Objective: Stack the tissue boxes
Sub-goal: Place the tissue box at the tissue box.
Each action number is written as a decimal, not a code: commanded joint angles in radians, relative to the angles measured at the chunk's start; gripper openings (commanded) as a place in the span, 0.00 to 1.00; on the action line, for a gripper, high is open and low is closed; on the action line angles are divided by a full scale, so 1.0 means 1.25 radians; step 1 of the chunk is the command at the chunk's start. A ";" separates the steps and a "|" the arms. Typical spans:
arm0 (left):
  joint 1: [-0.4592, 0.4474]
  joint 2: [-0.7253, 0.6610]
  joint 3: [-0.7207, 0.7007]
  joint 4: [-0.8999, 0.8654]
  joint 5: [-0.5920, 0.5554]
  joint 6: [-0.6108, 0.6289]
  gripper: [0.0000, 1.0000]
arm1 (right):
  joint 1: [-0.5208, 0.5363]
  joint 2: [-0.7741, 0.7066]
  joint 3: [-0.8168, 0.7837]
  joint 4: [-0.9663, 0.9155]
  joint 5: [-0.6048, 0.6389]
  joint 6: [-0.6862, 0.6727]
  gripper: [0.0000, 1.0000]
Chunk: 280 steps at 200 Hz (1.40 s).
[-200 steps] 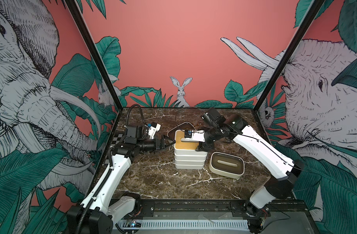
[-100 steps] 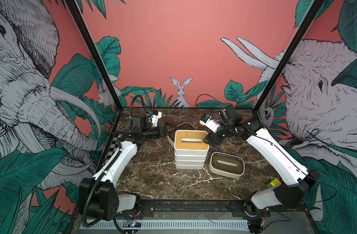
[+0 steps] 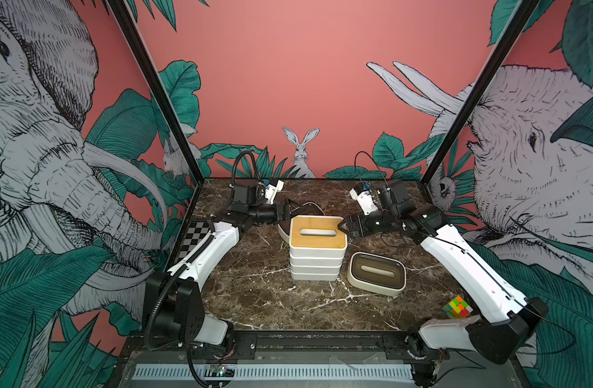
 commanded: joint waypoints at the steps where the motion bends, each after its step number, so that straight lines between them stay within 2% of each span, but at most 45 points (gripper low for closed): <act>1: -0.004 -0.035 0.001 0.012 0.020 0.004 0.95 | -0.004 0.007 -0.004 0.050 -0.047 0.038 0.81; 83: -0.004 -0.065 -0.010 -0.007 0.023 -0.001 0.95 | -0.003 0.028 -0.007 0.059 -0.088 0.042 0.80; 280: -0.004 -0.093 -0.028 -0.053 0.050 0.007 0.95 | -0.004 0.034 -0.001 0.058 -0.099 0.033 0.80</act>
